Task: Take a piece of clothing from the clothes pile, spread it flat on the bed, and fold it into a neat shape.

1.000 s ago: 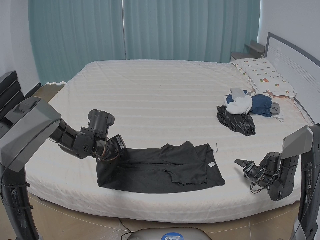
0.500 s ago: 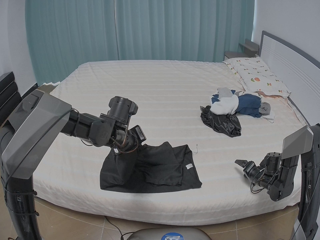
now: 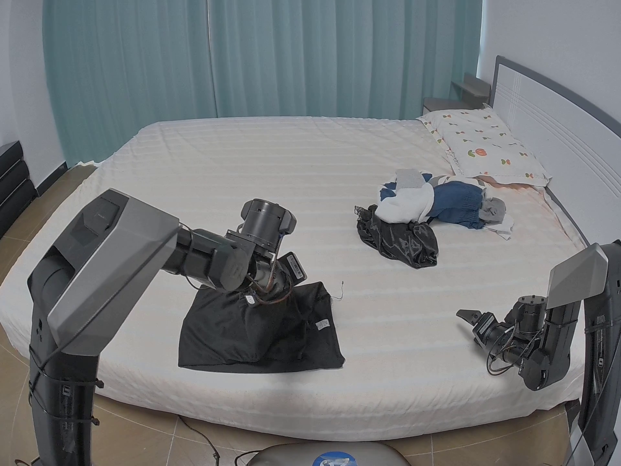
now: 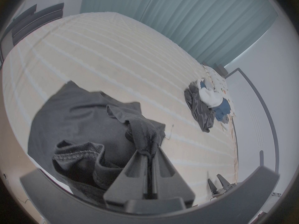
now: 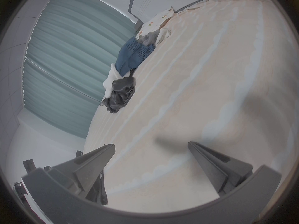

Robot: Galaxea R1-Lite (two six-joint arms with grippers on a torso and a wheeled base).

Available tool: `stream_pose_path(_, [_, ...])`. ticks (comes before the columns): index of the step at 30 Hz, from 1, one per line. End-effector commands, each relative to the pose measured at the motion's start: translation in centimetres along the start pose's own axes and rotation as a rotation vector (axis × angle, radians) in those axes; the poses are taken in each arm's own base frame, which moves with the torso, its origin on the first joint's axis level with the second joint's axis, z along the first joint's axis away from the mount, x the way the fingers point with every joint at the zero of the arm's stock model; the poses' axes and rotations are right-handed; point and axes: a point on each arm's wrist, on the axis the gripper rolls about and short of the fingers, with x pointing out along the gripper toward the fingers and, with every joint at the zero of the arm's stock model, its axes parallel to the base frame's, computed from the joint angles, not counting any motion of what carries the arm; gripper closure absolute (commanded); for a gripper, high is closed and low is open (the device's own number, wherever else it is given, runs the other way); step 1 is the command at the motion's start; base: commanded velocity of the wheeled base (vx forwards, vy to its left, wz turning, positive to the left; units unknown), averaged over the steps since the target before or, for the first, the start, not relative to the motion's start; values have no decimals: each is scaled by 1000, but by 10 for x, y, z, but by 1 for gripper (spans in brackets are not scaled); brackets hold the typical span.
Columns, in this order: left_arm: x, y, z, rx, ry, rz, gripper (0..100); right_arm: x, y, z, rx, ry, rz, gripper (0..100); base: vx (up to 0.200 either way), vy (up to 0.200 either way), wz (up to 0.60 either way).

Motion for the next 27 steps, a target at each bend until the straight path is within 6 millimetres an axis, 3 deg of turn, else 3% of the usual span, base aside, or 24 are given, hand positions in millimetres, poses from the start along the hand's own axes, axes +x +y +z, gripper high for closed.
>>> stream_pose_path(1, [17,0,-11,-9,20,8,100,0,0,0,-4,-3,5,0,0,0,0])
stream_pose_path(10, [37,-5,-17,-98,25,7,100,0,0,-1,-4,-1,3,0,0,0,0])
stream_pose_path(11, [37,-5,-17,-100,26,6,0,0,0,-1,-4,-1,3,0,0,0,0])
stream_pose_path(16, [34,-5,-15,-111,26,5,0,0,0,-1,-4,1,3,0,0,0,0])
stream_pose_path(21, [6,-15,0,-186,5,-45,0,0,0,-3,-8,5,2,0,0,0,0])
stream_pose_path(22, [-11,-18,12,-204,-13,-59,0,1,0,-3,-7,6,0,0,0,0,0])
stream_pose_path(27, [-39,1,38,-250,-49,-38,0,1,0,-3,-6,7,1,0,0,0,0])
